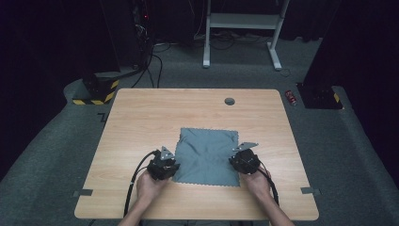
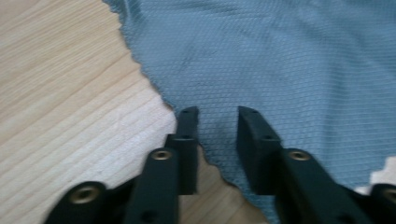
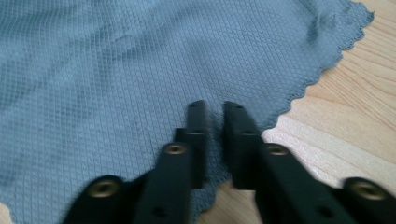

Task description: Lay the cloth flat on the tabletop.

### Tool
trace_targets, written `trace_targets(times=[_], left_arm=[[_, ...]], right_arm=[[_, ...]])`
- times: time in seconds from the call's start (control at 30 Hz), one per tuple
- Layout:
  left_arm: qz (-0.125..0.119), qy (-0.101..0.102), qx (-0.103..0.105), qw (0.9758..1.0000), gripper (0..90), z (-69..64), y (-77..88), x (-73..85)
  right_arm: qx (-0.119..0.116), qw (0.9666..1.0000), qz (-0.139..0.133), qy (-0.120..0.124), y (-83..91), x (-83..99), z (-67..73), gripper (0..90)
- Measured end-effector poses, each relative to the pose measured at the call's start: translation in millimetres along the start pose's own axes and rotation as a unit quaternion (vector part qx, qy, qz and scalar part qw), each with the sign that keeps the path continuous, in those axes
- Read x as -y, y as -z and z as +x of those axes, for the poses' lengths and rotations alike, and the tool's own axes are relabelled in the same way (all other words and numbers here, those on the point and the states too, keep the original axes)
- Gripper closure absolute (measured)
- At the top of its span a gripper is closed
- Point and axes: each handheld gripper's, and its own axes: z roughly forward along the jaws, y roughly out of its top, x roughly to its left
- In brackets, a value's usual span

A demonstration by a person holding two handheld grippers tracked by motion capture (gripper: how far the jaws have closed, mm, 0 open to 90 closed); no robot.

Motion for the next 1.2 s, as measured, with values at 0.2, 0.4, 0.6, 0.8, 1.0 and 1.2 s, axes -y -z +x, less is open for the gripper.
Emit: trace_targets(times=[0.2, 0.4, 0.6, 0.8, 1.0, 1.2], left_arm=[[0.005, -0.022, 0.008, 0.9997, 88.3, -5.9, 5.7, 3.9], [-0.023, -0.012, 0.008, 0.9996, 69.6, -10.6, 22.1, 11.5], [-0.006, -0.033, 0.006, 0.9994, 67.8, -25.2, 25.5, 25.4], [-0.003, -0.037, 0.012, 0.9992, 78.2, -27.8, 26.9, 30.8], [0.015, -0.025, 0.026, 0.9992, 73.4, -28.3, 33.6, 34.0], [-0.018, -0.021, 0.008, 0.9996, 58.7, -28.9, 27.0, 21.1]], right_arm=[[0.009, 0.9999, 0.009, 0.008, 2.4, 1.0, -3.6, 88.8], [0.006, 0.9998, -0.014, 0.012, 19.5, 6.9, 6.6, 79.7], [-0.022, 0.9994, -0.018, 0.019, 32.1, 32.1, 23.7, 74.6], [-0.018, 0.9993, -0.012, 0.029, 33.6, 44.7, 27.6, 79.4], [-0.010, 0.9995, -0.003, 0.031, 41.5, 52.5, 25.3, 79.0], [-0.015, 0.9992, -0.027, 0.025, 40.1, 39.3, 33.2, 71.6]])
